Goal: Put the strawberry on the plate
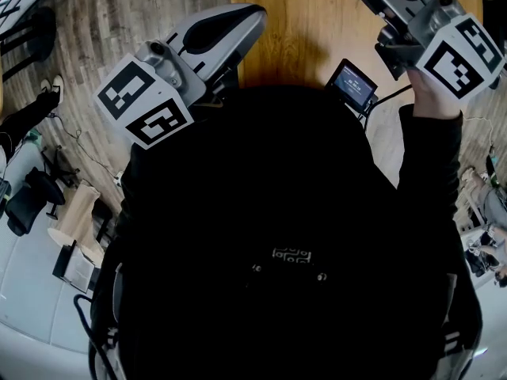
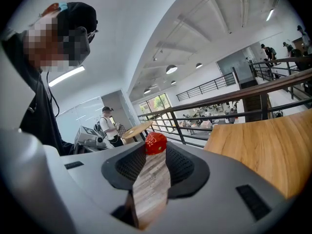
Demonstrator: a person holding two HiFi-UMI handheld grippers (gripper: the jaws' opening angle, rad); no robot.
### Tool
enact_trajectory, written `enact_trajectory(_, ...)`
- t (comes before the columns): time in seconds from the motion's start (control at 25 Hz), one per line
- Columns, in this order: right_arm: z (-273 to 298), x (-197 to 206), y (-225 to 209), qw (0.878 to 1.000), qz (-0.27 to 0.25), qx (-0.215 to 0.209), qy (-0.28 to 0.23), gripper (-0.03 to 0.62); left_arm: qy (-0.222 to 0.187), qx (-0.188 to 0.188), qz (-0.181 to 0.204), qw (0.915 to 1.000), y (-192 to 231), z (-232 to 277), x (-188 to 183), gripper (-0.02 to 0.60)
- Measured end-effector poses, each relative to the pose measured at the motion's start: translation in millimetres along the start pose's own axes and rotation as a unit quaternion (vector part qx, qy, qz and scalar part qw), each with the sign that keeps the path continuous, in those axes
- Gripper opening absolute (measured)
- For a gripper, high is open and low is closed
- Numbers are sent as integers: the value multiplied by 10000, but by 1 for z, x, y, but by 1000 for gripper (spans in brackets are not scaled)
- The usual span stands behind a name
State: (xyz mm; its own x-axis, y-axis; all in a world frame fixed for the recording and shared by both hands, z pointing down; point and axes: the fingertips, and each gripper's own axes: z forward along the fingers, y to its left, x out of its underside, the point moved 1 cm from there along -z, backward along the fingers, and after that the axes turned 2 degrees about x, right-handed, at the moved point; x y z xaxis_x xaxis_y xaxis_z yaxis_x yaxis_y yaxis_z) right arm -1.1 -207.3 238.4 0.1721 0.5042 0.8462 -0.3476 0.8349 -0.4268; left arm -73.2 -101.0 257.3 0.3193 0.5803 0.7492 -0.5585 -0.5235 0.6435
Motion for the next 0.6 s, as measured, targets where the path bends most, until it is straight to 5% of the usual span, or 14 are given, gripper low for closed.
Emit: enact_trajectory(0.6,15,15,-13,9997,-32,-57,254,135,-5,177,-49,9998,-8,1,14,0)
